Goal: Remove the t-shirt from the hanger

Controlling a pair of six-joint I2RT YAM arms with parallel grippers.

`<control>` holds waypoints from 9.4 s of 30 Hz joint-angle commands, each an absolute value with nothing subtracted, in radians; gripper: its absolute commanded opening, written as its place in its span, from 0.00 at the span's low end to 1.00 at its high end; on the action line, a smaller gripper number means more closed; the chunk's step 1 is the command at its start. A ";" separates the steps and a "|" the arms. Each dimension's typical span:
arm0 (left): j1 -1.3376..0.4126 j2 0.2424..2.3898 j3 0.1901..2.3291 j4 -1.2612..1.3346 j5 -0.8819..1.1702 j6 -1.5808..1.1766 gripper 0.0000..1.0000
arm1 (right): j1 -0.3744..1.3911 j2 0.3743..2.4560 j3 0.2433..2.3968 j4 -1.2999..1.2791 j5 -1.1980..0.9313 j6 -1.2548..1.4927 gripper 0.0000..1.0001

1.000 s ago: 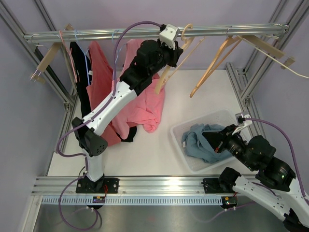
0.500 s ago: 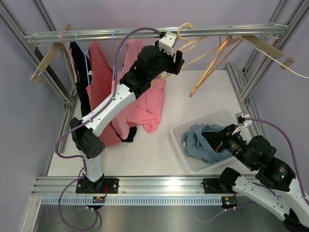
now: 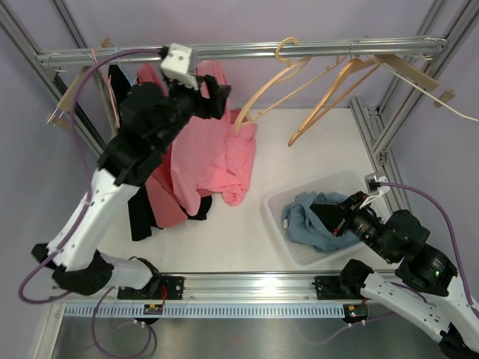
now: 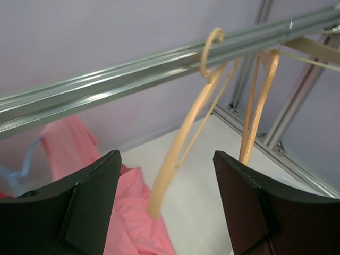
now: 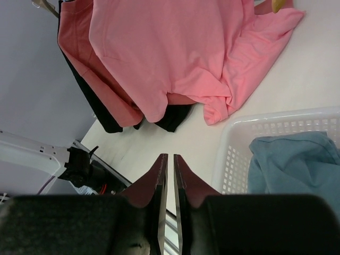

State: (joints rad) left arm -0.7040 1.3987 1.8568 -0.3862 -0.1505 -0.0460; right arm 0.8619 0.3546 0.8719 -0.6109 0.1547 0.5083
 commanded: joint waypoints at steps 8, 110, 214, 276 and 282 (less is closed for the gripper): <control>-0.365 1.235 1.620 -0.557 -0.213 -0.181 0.69 | 0.857 0.377 0.859 -0.554 0.028 0.494 0.22; -0.350 0.598 1.455 -0.356 0.184 -0.637 0.00 | 1.934 1.557 1.618 -0.136 0.543 0.127 0.00; -0.342 0.466 1.499 -0.489 0.436 -0.555 0.00 | 0.993 0.801 1.307 -0.365 0.841 -0.012 0.00; -0.344 1.173 1.558 -0.262 0.379 -0.488 0.00 | 0.991 0.638 0.383 -0.526 0.499 1.055 0.19; -0.377 1.273 1.615 -0.216 0.368 -0.483 0.00 | 0.991 0.588 0.485 -0.540 0.534 0.927 0.49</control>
State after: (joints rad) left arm -0.3565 1.2552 1.5688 -0.3199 0.3462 -0.4767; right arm 0.9943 0.6216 0.4126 -0.5652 0.4999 0.9836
